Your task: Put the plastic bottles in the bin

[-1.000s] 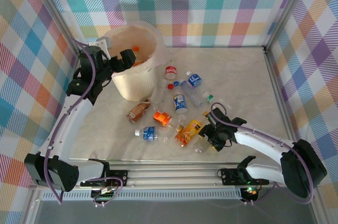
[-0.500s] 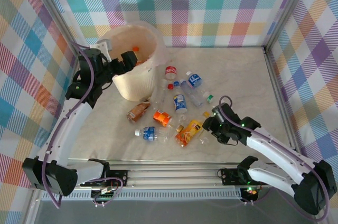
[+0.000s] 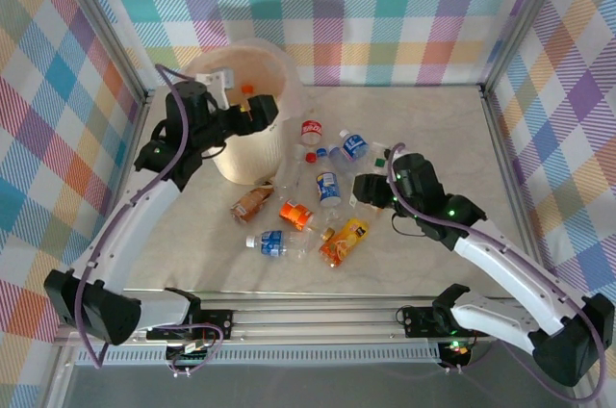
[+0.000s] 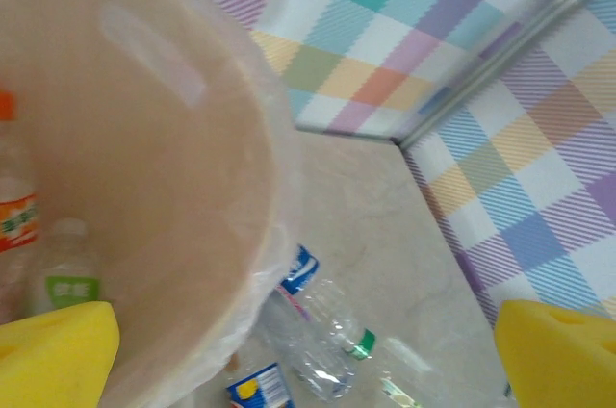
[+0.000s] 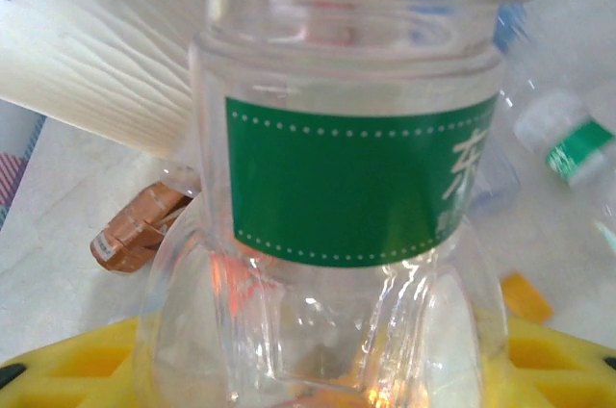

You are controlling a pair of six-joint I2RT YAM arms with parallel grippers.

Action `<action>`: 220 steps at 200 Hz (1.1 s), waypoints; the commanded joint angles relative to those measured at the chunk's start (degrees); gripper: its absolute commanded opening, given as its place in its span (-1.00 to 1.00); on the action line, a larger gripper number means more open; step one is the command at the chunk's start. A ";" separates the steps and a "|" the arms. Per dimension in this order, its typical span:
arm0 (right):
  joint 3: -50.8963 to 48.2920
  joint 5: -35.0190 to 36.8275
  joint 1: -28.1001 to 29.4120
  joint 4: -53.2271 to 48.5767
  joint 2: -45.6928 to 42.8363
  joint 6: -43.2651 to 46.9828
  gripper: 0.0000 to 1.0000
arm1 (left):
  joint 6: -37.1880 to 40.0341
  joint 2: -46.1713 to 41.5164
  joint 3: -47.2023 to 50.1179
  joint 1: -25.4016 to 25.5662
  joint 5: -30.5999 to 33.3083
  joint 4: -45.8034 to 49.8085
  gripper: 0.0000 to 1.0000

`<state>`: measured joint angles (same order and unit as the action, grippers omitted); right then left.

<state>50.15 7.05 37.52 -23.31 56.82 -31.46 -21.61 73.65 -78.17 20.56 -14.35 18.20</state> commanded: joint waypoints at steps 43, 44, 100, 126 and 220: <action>3.64 -9.56 -0.17 15.16 3.28 18.37 0.19 | 4.64 5.72 -9.74 6.19 -8.75 3.62 1.00; 3.64 -9.71 -0.17 15.33 3.25 18.45 0.19 | 4.73 5.89 -9.86 6.26 -8.85 3.74 1.00; 4.75 -16.18 -0.16 19.77 3.38 20.09 0.18 | 8.78 11.24 -15.00 9.86 -19.24 5.14 0.90; 5.39 -17.65 -0.16 20.18 3.75 19.96 0.18 | 11.00 13.63 -17.80 12.19 -22.83 5.46 0.77; 5.83 -19.38 -0.21 21.73 4.24 18.72 0.17 | 15.28 20.86 -24.48 16.97 -25.80 9.98 0.45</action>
<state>54.00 -10.66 37.52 -5.15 60.95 -12.88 -8.03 93.01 -100.25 36.58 -38.37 26.09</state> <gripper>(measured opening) 0.590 0.756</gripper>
